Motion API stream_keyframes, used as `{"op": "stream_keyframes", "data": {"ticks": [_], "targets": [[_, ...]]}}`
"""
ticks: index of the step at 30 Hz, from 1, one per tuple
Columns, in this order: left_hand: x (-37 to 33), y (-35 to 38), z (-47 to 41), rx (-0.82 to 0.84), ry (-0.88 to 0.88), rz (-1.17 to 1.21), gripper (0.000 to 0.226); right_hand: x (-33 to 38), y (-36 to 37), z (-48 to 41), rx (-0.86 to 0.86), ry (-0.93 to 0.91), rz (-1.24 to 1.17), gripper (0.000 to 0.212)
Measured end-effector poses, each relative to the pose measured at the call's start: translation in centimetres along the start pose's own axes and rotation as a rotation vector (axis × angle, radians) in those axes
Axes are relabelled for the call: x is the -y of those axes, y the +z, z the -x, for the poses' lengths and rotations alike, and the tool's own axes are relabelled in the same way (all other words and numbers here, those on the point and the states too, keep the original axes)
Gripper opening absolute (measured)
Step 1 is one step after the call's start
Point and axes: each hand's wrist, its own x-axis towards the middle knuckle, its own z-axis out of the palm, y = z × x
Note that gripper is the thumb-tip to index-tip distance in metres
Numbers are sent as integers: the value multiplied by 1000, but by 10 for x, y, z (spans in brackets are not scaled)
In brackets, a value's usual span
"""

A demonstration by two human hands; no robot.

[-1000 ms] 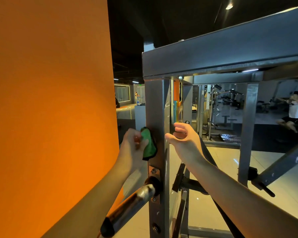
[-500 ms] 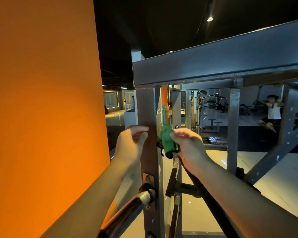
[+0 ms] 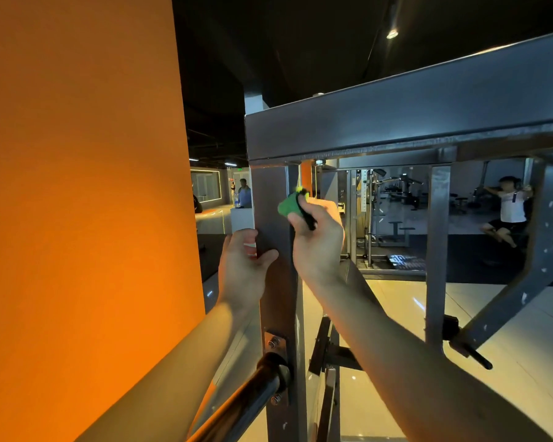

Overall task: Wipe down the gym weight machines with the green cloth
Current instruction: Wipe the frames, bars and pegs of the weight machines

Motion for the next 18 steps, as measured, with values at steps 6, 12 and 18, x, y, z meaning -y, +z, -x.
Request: {"op": "stream_keyframes", "data": {"ticks": [6, 12, 18], "targets": [[0, 0, 2, -21, 14, -21, 51, -33, -23, 48, 96, 78, 88, 29], [2, 0, 3, -10, 19, -36, 52, 3, -4, -51, 27, 9, 13, 31], [2, 0, 5, -24, 48, -23, 51, -42, -23, 29, 78, 67, 181, 27]]}}
